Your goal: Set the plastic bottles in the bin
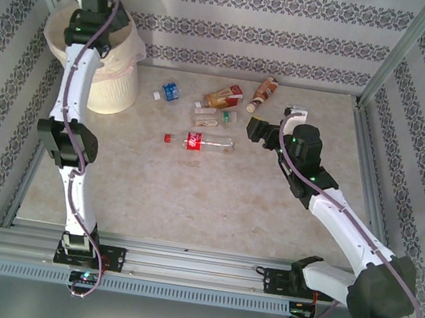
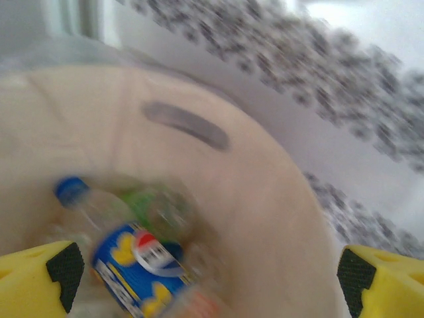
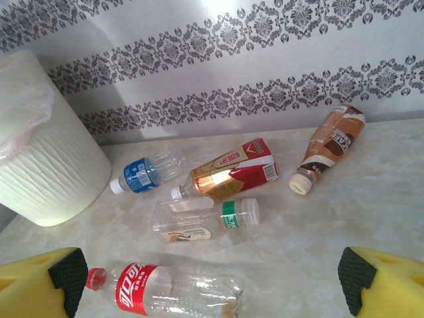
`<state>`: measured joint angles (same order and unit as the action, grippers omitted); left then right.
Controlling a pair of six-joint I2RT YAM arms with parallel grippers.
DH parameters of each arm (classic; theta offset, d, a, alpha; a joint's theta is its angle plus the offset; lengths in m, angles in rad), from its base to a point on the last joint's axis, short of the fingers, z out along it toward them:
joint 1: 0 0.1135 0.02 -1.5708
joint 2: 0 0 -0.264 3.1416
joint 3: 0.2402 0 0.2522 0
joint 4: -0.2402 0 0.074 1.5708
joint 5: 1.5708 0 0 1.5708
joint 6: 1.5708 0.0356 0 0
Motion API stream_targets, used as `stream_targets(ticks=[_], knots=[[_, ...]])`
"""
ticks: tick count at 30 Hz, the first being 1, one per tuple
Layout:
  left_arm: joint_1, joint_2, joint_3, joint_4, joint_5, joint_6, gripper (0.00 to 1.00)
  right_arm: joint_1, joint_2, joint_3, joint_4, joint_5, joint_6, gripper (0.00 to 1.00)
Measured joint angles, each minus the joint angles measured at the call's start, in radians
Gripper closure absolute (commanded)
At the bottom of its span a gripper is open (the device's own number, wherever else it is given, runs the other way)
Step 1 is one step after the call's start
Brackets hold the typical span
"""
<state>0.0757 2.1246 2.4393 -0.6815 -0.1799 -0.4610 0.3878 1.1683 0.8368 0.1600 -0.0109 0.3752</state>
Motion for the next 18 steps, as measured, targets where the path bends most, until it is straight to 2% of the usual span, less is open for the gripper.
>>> stream_targets(ticks=[5,8,13,18], knots=[[-0.214,-0.225,-0.295,0.038,0.031,-0.035,0.00,0.000,0.057,0.001,-0.005,-0.001,0.017,0.02],[-0.331,-0.343,-0.478,0.097,0.054,-0.101,0.00,-0.005,0.115,0.013,-0.017,-0.012,0.028,0.02],[-0.422,-0.445,-0.770,0.200,0.083,-0.272,0.00,-0.028,0.243,0.082,-0.048,-0.097,0.093,0.02],[-0.443,-0.450,-1.017,0.238,0.170,-0.462,0.00,-0.077,0.388,0.174,-0.059,-0.248,0.185,0.02]])
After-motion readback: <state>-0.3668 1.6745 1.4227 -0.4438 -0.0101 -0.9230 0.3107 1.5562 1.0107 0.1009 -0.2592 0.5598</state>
